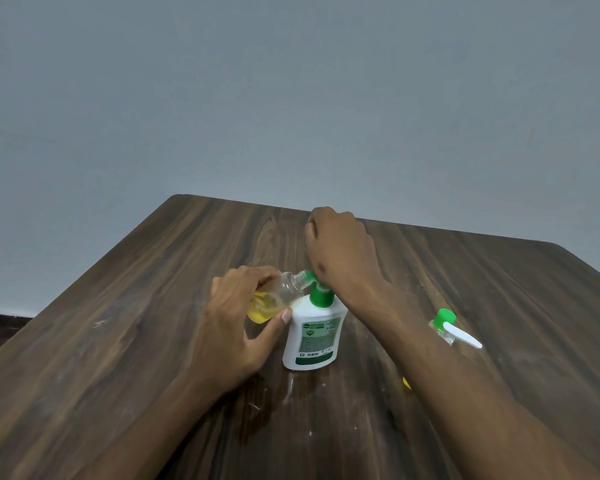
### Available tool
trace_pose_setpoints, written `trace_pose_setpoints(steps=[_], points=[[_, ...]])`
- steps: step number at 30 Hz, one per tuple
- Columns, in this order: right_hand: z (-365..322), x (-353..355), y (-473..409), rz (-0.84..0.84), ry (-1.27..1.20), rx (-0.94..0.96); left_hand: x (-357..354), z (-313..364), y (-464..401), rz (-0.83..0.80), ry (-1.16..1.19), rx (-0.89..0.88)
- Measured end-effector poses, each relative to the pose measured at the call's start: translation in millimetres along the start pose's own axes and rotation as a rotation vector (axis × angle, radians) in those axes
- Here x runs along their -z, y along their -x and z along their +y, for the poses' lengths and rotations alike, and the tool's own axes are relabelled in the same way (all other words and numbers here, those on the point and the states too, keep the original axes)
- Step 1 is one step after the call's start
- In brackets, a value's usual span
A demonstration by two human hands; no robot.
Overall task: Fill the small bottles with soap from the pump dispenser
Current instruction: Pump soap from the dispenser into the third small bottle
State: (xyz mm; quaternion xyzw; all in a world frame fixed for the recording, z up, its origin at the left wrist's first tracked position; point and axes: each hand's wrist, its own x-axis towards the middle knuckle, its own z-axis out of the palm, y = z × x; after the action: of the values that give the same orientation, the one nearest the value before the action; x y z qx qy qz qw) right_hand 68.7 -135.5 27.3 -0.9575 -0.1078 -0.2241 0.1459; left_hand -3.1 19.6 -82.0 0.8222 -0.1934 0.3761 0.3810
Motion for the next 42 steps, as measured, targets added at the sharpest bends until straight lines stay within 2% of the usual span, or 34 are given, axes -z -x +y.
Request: trace_pose_setpoints(steps=[42], points=[[-3.8, 5.4, 5.2, -0.043, 0.017, 0.022, 1.5, 3.7, -1.0, -0.003, -0.004, -0.002]])
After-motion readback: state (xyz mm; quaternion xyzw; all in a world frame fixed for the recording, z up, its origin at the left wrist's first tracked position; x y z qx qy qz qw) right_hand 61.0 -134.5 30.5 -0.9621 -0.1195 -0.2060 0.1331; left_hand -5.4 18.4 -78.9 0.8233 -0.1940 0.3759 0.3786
